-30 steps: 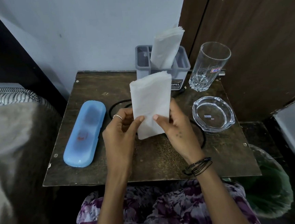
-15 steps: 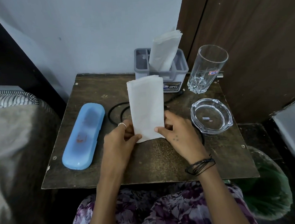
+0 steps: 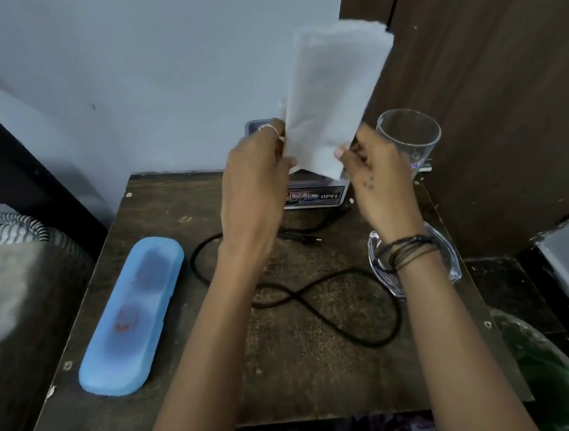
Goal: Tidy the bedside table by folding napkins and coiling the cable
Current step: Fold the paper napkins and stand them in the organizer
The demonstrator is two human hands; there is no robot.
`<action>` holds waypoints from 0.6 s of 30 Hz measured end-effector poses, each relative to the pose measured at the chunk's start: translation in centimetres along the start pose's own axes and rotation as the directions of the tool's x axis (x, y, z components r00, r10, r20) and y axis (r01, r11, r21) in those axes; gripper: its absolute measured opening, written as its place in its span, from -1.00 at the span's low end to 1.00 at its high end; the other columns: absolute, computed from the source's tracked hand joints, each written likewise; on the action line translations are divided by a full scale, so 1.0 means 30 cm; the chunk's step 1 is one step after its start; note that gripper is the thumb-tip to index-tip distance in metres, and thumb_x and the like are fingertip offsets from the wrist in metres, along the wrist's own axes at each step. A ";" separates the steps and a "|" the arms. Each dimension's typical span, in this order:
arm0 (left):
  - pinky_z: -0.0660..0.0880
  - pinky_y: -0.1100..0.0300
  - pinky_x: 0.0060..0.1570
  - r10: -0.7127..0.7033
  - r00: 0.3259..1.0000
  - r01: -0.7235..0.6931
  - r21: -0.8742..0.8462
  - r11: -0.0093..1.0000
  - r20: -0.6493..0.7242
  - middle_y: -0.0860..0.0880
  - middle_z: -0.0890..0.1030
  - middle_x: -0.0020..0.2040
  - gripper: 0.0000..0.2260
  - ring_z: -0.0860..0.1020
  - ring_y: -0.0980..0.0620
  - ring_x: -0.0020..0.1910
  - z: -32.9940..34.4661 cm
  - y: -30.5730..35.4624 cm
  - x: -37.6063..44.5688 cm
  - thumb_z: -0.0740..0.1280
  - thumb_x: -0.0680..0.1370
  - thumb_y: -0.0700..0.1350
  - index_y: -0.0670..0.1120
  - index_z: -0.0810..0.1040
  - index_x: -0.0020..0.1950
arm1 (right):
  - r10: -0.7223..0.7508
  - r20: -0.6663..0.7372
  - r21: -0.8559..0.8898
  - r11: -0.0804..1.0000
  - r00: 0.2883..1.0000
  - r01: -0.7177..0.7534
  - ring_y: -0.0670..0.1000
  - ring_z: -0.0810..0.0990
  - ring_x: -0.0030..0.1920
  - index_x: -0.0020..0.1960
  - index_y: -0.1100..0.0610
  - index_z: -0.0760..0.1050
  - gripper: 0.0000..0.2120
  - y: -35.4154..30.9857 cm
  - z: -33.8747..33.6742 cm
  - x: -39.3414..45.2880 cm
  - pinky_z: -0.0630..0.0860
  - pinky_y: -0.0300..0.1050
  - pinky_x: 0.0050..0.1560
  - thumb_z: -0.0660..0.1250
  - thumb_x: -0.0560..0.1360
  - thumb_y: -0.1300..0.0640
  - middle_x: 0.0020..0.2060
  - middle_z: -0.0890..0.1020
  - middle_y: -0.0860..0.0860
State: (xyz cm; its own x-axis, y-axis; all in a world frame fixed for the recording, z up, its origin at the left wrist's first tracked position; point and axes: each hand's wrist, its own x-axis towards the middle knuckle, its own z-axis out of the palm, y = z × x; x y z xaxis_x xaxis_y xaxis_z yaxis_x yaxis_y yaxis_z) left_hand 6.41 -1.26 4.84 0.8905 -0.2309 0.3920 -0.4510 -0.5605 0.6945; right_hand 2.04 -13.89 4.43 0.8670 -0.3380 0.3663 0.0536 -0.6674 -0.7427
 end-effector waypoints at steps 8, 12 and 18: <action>0.33 0.12 -0.22 -0.003 0.999 -0.002 0.158 0.987 0.032 -0.16 0.56 -0.09 -0.83 0.50 -0.17 -0.08 0.048 -0.077 0.076 0.39 0.39 -0.31 -0.17 0.45 -0.08 | -0.140 -0.011 -0.292 0.947 0.990 0.131 -0.01 0.32 -0.10 -0.01 0.24 0.43 -0.95 0.051 0.073 0.071 0.25 -0.10 -0.24 0.21 0.56 0.26 -0.19 0.44 0.03; 0.40 -0.09 0.00 0.008 0.995 -0.027 0.199 0.980 0.097 -0.08 0.45 -0.22 -0.72 0.43 -0.16 -0.07 0.049 -0.072 0.069 0.36 0.40 -0.34 -0.11 0.27 -0.29 | -0.136 0.018 -0.344 0.929 0.990 0.134 -0.04 0.27 -0.08 -0.03 0.20 0.41 -0.95 0.066 0.083 0.075 0.23 -0.13 -0.26 0.23 0.52 0.31 -0.21 0.41 0.02; 0.38 -0.11 0.06 -0.009 0.999 -0.002 0.214 0.977 0.050 -0.23 0.39 0.16 -0.86 0.32 -0.21 0.16 0.052 -0.095 0.051 0.38 0.46 -0.21 -0.23 0.44 -0.18 | -0.106 0.053 -0.328 0.937 0.993 0.118 0.07 0.38 0.01 0.12 0.20 0.50 -0.78 0.059 0.087 0.075 0.42 -0.02 -0.04 0.24 0.49 0.32 -0.09 0.56 0.10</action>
State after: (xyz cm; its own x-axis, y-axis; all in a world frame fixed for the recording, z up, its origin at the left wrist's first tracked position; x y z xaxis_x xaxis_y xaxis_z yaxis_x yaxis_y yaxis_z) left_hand 9.15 -1.25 2.53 0.8962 -0.2653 0.3557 -0.4300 -0.7169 0.5487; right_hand 5.37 -14.11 2.47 0.8814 -0.2297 0.4128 -0.0101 -0.8828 -0.4696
